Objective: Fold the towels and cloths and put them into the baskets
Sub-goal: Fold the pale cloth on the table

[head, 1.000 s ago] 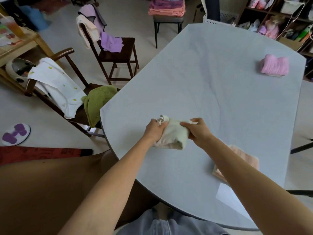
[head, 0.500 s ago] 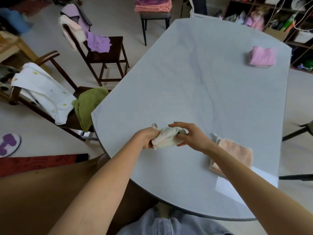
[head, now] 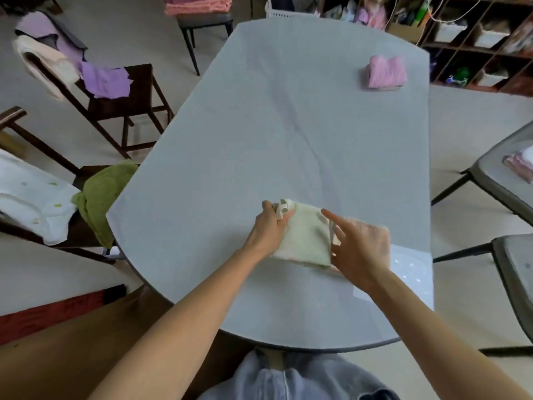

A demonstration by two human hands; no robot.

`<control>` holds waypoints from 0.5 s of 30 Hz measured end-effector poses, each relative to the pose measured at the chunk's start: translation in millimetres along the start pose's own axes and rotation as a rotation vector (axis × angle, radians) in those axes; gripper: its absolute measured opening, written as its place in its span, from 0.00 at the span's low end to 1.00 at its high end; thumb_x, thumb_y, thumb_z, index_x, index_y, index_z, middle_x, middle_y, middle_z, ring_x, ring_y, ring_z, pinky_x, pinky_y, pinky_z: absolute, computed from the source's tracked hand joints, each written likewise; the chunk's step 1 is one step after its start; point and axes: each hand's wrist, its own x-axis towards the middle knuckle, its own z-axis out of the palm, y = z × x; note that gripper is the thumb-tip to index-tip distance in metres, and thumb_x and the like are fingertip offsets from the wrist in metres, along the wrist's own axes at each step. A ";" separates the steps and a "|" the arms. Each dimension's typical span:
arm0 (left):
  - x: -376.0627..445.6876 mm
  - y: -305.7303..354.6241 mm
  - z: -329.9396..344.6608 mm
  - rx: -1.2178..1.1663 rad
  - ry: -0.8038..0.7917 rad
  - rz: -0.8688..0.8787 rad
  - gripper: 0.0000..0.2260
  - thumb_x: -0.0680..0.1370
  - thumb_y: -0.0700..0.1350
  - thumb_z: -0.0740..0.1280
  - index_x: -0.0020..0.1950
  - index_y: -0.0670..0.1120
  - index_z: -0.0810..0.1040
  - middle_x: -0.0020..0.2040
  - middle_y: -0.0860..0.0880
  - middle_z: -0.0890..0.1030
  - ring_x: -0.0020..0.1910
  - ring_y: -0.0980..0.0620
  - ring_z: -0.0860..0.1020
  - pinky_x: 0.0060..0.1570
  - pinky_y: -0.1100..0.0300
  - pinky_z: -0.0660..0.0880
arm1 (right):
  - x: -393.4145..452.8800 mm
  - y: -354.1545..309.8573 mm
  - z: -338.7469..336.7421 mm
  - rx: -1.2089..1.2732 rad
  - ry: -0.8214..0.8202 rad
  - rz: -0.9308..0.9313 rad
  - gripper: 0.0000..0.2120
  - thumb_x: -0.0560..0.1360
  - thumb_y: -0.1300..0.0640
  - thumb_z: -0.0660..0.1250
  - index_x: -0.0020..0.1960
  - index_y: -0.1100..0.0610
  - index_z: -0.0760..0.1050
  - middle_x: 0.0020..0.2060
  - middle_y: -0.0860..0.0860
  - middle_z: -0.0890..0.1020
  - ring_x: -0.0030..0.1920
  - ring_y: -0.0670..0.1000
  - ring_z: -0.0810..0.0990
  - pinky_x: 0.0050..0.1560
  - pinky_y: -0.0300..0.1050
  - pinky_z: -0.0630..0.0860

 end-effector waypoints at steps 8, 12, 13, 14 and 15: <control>11.2 52.0 89.5 0.078 -0.125 0.135 0.15 0.82 0.56 0.56 0.51 0.44 0.64 0.48 0.42 0.78 0.53 0.41 0.77 0.42 0.58 0.66 | 8.5 32.5 -35.8 -0.062 0.342 -0.220 0.19 0.78 0.63 0.58 0.65 0.49 0.76 0.54 0.46 0.78 0.53 0.44 0.76 0.50 0.24 0.68; 18.8 44.4 126.3 0.170 -0.067 0.086 0.17 0.83 0.55 0.52 0.55 0.41 0.68 0.53 0.38 0.79 0.55 0.38 0.77 0.47 0.54 0.68 | 11.1 48.7 -48.1 -0.241 0.395 -0.264 0.22 0.78 0.66 0.56 0.65 0.49 0.75 0.47 0.50 0.72 0.46 0.49 0.73 0.43 0.31 0.63; 20.9 41.7 133.4 0.211 -0.043 0.072 0.17 0.83 0.54 0.52 0.57 0.41 0.68 0.53 0.38 0.79 0.55 0.37 0.77 0.48 0.53 0.70 | 12.0 49.2 -48.4 -0.261 0.361 -0.257 0.21 0.78 0.64 0.56 0.66 0.48 0.74 0.50 0.49 0.72 0.48 0.49 0.72 0.45 0.32 0.64; 23.3 39.9 140.8 0.268 -0.022 0.059 0.18 0.83 0.54 0.52 0.59 0.41 0.68 0.54 0.37 0.80 0.56 0.37 0.77 0.49 0.51 0.71 | 14.2 52.6 -49.9 -0.292 0.331 -0.233 0.20 0.79 0.60 0.55 0.67 0.46 0.72 0.53 0.48 0.71 0.49 0.50 0.73 0.46 0.35 0.64; 25.2 38.5 147.5 0.333 -0.005 0.053 0.18 0.83 0.54 0.51 0.62 0.40 0.68 0.55 0.38 0.80 0.56 0.37 0.77 0.50 0.51 0.71 | 16.8 58.1 -51.5 -0.330 0.308 -0.186 0.19 0.80 0.56 0.52 0.69 0.44 0.69 0.54 0.45 0.70 0.49 0.51 0.73 0.46 0.39 0.64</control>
